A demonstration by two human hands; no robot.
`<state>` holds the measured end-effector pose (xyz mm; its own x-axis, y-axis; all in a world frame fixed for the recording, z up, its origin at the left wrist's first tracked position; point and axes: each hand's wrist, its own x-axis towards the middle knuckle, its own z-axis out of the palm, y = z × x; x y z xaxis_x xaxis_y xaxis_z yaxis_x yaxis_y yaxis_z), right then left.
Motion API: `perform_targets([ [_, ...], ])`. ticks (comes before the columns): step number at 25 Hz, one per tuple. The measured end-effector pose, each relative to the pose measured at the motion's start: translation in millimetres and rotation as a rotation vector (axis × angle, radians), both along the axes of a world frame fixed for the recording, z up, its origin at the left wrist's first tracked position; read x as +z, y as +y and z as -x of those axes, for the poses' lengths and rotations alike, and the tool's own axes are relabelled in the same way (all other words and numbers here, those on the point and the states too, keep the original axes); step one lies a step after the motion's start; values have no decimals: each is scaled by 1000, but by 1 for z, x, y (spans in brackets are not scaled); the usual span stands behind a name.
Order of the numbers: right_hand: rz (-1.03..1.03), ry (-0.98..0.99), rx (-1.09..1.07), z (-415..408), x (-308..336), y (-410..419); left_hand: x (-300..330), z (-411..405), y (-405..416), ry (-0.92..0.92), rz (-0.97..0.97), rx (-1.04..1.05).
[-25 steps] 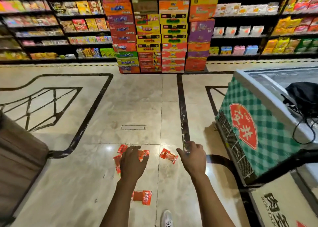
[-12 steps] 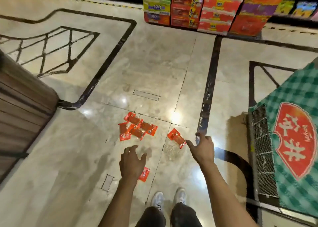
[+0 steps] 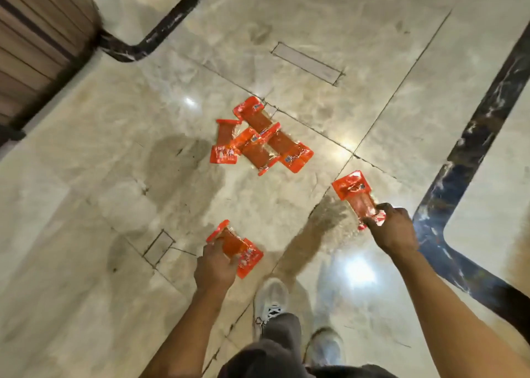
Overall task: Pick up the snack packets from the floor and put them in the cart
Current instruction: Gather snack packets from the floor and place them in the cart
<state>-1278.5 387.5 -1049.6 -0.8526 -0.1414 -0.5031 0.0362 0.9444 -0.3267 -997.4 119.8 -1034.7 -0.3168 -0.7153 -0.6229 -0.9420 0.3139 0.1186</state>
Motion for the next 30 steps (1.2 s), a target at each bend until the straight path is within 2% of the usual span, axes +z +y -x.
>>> perform_targets([
  [3, -6, -28, 56, 30, -109, -3, -112, -8, -12, -47, 3, 133],
  [6, -14, -2, 3, 61, -176, 0, -183, -3, -10, 0, 14, 367],
  [11, -49, 56, -89, 93, -233, -2, -250, 0, -8, 65, 101, 706],
  [14, -15, -32, -197, 105, -241, -2, -263, 4, -7, 101, 117, 877],
  [16, 25, -125, -248, 114, -243, -4, -262, 9, -11, 150, 82, 1050],
  [17, 33, -152, -244, 116, -246, -5, -261, 12, -12, 175, 68, 1061],
  [21, 35, -169, -126, 109, -242, -16, -244, 42, -10, 293, 69, 798],
  [23, 61, -166, -104, 100, -227, -21, -225, 62, -12, 422, 56, 722],
  [26, 111, -129, -103, 93, -162, -27, -157, 85, -21, 588, -4, 668],
  [30, 191, -117, -118, 75, -15, -39, -13, 97, -32, 689, -130, 580],
])
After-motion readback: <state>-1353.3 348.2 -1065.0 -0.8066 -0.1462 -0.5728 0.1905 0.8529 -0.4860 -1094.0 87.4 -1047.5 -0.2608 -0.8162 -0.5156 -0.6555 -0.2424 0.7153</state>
